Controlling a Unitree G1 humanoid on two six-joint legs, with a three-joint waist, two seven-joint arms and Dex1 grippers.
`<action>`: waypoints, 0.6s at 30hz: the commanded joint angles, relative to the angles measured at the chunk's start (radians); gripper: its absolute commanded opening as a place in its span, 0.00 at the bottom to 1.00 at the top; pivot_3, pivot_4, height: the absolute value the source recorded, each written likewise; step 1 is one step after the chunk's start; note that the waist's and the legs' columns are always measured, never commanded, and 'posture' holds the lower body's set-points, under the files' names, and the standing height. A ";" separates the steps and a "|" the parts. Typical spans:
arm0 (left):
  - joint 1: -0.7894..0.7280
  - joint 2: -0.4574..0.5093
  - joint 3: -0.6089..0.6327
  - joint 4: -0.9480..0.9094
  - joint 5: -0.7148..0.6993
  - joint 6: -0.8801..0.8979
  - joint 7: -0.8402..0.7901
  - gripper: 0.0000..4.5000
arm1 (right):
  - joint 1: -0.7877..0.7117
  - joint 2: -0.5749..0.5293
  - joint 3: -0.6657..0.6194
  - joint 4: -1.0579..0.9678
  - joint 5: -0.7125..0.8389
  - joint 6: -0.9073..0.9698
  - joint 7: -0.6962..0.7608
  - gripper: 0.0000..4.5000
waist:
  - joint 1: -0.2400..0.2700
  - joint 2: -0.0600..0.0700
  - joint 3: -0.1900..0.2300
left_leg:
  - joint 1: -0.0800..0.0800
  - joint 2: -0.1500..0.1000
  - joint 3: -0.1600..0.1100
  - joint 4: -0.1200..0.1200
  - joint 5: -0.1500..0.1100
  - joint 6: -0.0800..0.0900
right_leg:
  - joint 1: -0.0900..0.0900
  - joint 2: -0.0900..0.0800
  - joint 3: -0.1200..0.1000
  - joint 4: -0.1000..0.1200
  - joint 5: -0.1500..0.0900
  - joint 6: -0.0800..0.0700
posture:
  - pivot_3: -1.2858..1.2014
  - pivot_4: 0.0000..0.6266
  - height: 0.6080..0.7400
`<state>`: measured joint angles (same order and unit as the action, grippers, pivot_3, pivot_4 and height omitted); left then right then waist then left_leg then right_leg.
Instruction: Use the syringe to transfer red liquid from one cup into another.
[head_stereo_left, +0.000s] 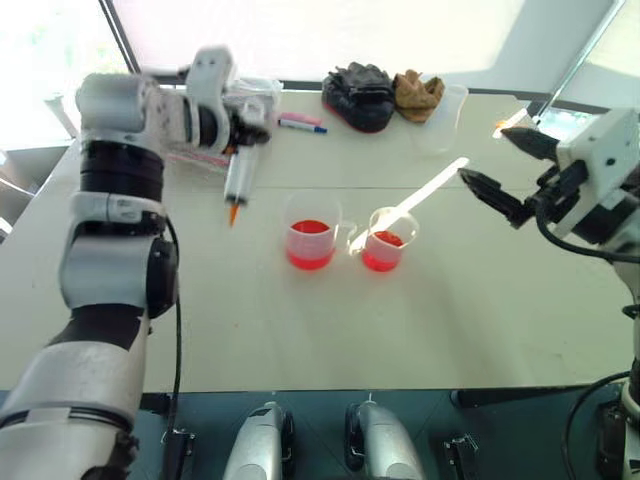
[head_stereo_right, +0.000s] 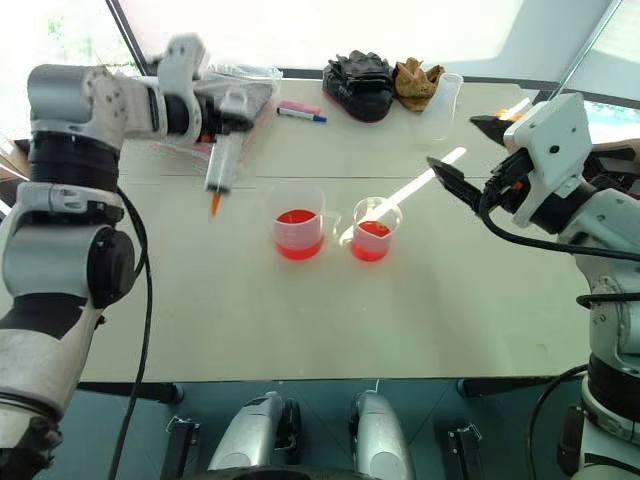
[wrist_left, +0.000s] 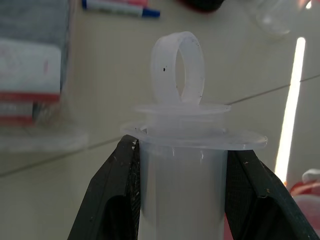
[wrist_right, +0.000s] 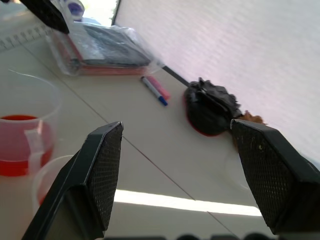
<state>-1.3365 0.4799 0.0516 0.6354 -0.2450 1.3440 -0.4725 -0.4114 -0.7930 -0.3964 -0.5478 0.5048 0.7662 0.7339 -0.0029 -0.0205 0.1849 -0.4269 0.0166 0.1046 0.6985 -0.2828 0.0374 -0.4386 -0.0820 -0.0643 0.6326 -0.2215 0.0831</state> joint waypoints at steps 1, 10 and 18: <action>0.055 0.018 0.054 -0.134 0.007 0.158 0.068 0.36 | 0.000 -0.026 -0.008 -0.051 0.135 0.066 0.046 0.79 | 0.000 0.000 0.000 | 0.000 0.000 0.000 0.000 0.000 0.000 | 0.000 0.000 0.000 0.000 0.000 0.000 | 0.52 0.24 1.00; 0.349 -0.111 0.176 -0.363 -0.006 0.270 0.244 0.36 | 0.013 -0.064 -0.023 -0.094 0.501 0.266 0.056 0.79 | 0.013 0.000 0.000 | 0.001 0.000 0.000 0.000 0.001 -0.003 | 0.001 -0.005 0.002 0.002 0.001 -0.001 | 0.52 0.24 1.00; 0.396 -0.129 0.159 -0.407 -0.059 0.270 0.284 0.36 | 0.047 -0.102 0.011 -0.103 0.526 0.247 0.017 0.79 | 0.015 0.001 -0.001 | 0.003 0.000 0.000 0.000 0.001 -0.003 | 0.001 -0.007 0.002 0.002 0.001 -0.002 | 0.52 0.24 1.00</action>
<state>-0.9513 0.3545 0.2211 0.2440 -0.2750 1.6056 -0.1910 -0.3595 -0.8868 -0.3668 -0.6316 1.0067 1.0326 0.7619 0.0121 -0.0198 0.1841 -0.4243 0.0163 0.1042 0.6985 -0.2817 0.0344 -0.4382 -0.0888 -0.0627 0.6344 -0.2201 0.0810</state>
